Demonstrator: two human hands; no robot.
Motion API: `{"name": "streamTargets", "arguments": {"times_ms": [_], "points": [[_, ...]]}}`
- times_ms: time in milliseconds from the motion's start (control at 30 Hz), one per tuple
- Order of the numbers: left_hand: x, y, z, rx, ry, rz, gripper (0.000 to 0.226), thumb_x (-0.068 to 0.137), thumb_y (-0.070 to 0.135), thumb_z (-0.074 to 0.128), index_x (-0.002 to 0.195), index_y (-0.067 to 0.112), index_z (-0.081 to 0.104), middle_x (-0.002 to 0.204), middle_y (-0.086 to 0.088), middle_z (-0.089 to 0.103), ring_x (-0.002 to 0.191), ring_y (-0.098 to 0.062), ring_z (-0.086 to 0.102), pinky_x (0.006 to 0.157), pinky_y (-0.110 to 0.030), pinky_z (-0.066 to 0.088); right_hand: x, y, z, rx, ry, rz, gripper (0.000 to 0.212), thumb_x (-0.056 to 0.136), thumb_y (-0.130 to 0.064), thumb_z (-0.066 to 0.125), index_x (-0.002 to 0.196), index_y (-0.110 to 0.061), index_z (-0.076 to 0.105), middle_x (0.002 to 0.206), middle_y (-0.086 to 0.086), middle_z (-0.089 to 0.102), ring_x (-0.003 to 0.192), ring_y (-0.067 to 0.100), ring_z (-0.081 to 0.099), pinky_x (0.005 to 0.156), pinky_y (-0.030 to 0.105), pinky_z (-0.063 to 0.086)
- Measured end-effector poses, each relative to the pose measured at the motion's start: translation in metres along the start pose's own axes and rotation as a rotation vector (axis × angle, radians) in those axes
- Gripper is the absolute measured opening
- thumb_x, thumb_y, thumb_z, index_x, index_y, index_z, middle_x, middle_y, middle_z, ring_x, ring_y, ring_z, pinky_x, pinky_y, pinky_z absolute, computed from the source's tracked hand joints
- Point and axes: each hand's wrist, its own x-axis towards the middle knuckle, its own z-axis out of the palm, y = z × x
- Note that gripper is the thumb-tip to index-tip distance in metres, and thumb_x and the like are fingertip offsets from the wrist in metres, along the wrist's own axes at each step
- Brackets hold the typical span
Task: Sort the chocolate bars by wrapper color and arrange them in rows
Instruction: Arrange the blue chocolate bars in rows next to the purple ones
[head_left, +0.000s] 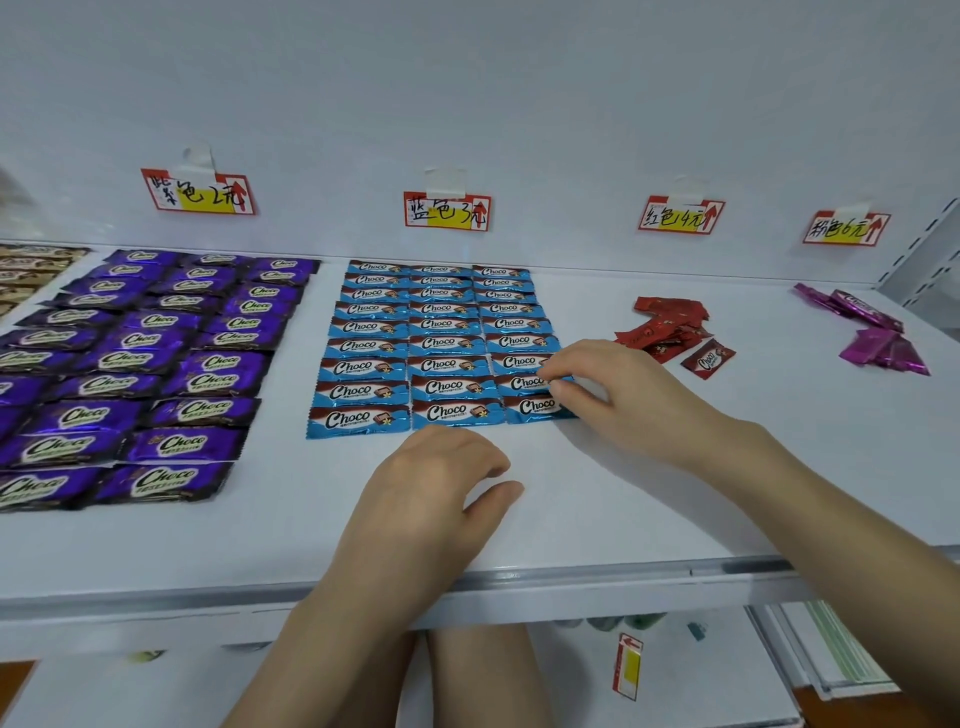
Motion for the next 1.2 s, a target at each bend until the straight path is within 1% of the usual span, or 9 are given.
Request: {"name": "streamTargets", "arguments": {"times_ms": [133,267,533,633,733,833,1000,1133,1200], "points": [[-0.001,-0.001,0.0,-0.006,0.021,0.004,0.037,0.093,0.048,0.041,0.125,0.033,0.054,0.129,0.022,0.051,0.118,0.003,0.038,0.084,-0.003,0.017,0.005,-0.001,0.005,-0.111,-0.073,-0.029,0.03,0.096,-0.025,0.042,0.113,-0.011,0.062,0.116,0.002,0.062,0.104,0.009,0.048,0.082,0.021,0.037],[0.0,0.0,0.0,0.008,0.01,0.0,0.038,0.094,0.048,0.04,0.126,0.034,0.054,0.13,0.022,0.05,0.119,0.004,0.038,0.085,-0.003,0.017,0.006,-0.003,0.006,-0.121,-0.082,-0.018,0.032,0.097,-0.029,0.041,0.116,-0.014,0.061,0.117,0.001,0.06,0.105,0.006,0.045,0.084,0.024,0.041],[-0.001,-0.001,-0.001,0.006,-0.002,0.004,0.037,0.094,0.048,0.04,0.126,0.034,0.053,0.129,0.022,0.051,0.118,0.003,0.037,0.087,-0.004,0.02,0.006,-0.002,0.007,-0.131,-0.084,-0.032,0.033,0.096,-0.03,0.041,0.12,-0.015,0.06,0.12,0.0,0.058,0.107,0.004,0.043,0.083,0.021,0.039],[-0.001,-0.002,-0.001,-0.021,0.044,0.036,0.036,0.094,0.046,0.042,0.123,0.031,0.056,0.126,0.019,0.054,0.117,0.001,0.04,0.085,-0.005,0.021,0.006,-0.001,0.008,-0.12,-0.07,-0.038,0.033,0.096,-0.03,0.042,0.118,-0.014,0.061,0.119,0.0,0.059,0.106,0.005,0.044,0.083,0.021,0.039],[0.0,-0.001,-0.002,0.006,0.042,0.038,0.024,0.092,0.037,0.053,0.103,0.022,0.069,0.104,0.011,0.067,0.1,-0.009,0.057,0.082,-0.015,0.036,0.005,-0.002,0.008,-0.096,-0.038,-0.024,0.032,0.095,-0.029,0.045,0.117,-0.012,0.061,0.118,0.003,0.06,0.107,0.009,0.046,0.084,0.022,0.039],[-0.002,-0.003,0.003,0.024,0.106,0.086,0.019,0.077,0.034,0.06,0.077,0.018,0.071,0.075,0.006,0.069,0.071,-0.014,0.064,0.061,-0.02,0.046,0.002,0.001,0.003,-0.068,0.015,0.014,0.031,0.094,-0.025,0.048,0.117,-0.009,0.06,0.119,0.007,0.059,0.108,0.017,0.05,0.091,0.027,0.039],[-0.004,-0.001,-0.001,0.072,0.073,0.148,0.019,0.081,0.029,0.058,0.077,0.014,0.068,0.074,0.001,0.066,0.069,-0.018,0.061,0.062,-0.023,0.048,-0.013,0.02,-0.007,-0.095,0.083,0.116,0.029,0.094,-0.019,0.049,0.116,-0.005,0.06,0.123,0.008,0.058,0.115,0.019,0.047,0.084,0.011,0.023],[0.014,0.02,0.002,0.103,0.079,0.238,0.037,0.085,0.033,0.043,0.077,0.008,0.069,0.075,-0.005,0.067,0.069,-0.025,0.063,0.056,-0.032,0.054,-0.029,0.046,-0.024,-0.073,0.156,0.166,0.021,0.092,-0.015,0.052,0.108,-0.008,0.065,0.113,0.003,0.063,0.104,0.013,0.051,0.077,0.008,0.027],[0.037,0.041,0.008,0.1,0.097,0.283,0.042,0.084,0.031,0.039,0.076,0.003,0.068,0.075,-0.01,0.066,0.067,-0.029,0.063,0.054,-0.037,0.054,-0.032,0.066,-0.036,-0.059,0.173,0.222,0.021,0.092,-0.009,0.05,0.106,-0.004,0.065,0.109,0.007,0.064,0.098,0.013,0.05,0.073,0.01,0.029]]}}
